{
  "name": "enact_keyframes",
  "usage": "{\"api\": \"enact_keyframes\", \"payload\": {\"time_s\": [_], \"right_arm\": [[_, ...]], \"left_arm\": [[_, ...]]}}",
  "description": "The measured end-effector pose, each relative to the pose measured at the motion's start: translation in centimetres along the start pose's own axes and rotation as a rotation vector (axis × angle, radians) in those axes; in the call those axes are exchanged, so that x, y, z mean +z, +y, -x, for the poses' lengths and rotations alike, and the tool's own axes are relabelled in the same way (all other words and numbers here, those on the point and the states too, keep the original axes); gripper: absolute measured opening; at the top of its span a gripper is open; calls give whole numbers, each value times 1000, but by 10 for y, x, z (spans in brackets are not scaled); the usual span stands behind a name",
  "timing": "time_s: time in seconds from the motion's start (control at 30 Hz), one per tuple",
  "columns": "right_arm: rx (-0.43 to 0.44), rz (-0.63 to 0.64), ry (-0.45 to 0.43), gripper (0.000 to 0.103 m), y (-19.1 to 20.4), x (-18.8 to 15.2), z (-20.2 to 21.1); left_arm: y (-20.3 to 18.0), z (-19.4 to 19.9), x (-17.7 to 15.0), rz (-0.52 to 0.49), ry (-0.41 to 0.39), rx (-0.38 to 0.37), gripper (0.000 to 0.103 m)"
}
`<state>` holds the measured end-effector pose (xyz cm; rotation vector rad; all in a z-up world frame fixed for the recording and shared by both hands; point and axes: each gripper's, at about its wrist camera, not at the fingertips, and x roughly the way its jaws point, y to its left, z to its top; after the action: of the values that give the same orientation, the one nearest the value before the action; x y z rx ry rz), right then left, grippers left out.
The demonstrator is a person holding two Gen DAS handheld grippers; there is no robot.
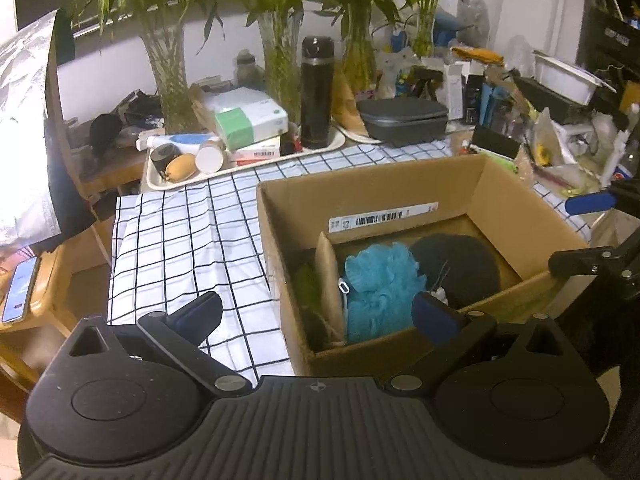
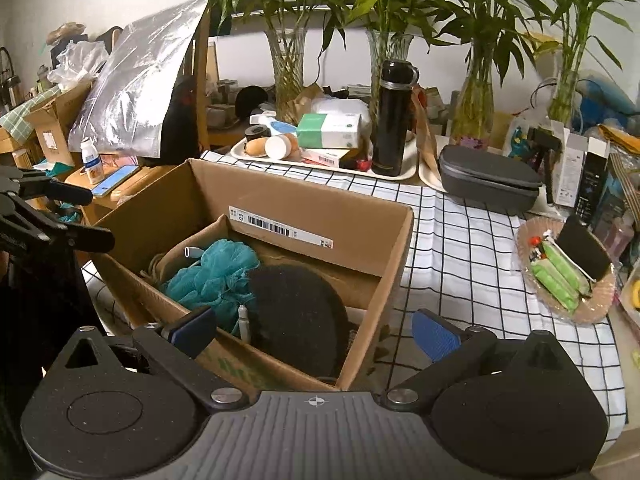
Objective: Organize soft objects
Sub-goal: 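Withdraw both open grippers from the box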
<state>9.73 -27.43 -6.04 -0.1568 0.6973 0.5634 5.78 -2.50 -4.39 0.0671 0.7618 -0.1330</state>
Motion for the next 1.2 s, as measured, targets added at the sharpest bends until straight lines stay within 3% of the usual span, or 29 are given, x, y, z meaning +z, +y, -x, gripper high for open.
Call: {"api": "enact_keyframes", "payload": {"time_s": [0.97, 1.2], "right_arm": [[-3, -2, 2, 103, 0, 0, -1], [-4, -4, -1, 103, 0, 1, -1]], "left_arm": [[1, -2, 0, -5, 8, 9, 103], [-5, 3, -2, -60, 30, -18, 103]]}}
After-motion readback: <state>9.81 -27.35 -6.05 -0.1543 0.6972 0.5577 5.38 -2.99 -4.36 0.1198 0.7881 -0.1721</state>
